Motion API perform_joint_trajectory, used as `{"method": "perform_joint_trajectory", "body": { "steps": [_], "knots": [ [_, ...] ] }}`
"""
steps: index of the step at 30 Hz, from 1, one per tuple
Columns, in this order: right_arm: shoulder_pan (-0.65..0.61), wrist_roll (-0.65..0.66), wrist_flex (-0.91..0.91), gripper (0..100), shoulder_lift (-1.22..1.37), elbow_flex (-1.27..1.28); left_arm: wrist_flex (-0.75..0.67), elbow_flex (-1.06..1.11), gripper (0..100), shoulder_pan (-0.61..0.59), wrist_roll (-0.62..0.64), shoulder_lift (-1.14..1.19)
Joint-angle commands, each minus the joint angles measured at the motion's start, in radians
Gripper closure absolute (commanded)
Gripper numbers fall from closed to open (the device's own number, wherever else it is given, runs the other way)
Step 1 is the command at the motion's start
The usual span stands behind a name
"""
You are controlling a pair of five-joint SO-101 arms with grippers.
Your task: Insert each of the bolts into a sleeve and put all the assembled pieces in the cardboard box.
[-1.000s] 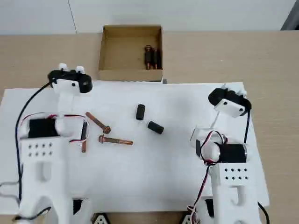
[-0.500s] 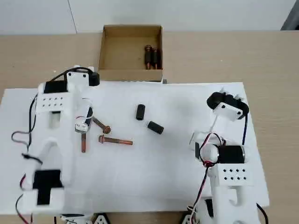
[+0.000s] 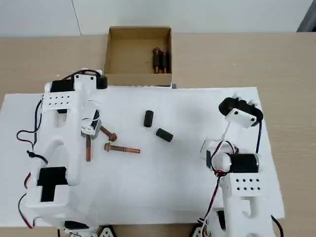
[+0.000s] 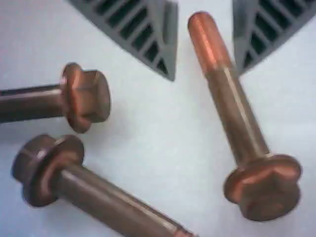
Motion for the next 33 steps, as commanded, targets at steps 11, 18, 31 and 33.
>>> {"method": "perform_joint_trajectory", "body": {
  "steps": [11,18,31,33],
  "knots": [
    [0.004,-0.008,-0.016,99.6,-0.025,-0.006,-0.074,-0.033,87,-0.005,-0.009,-0.003],
    [-0.001,-0.008,-0.016,99.6,-0.025,-0.006,-0.077,-0.033,87,-0.035,-0.011,0.029],
    [-0.001,-0.008,-0.016,99.6,-0.025,-0.006,-0.157,-0.039,88,-0.049,-0.003,0.180],
    [-0.001,-0.008,-0.016,99.6,-0.025,-0.006,-0.157,-0.039,91,-0.049,-0.003,0.222]
  ]
}}
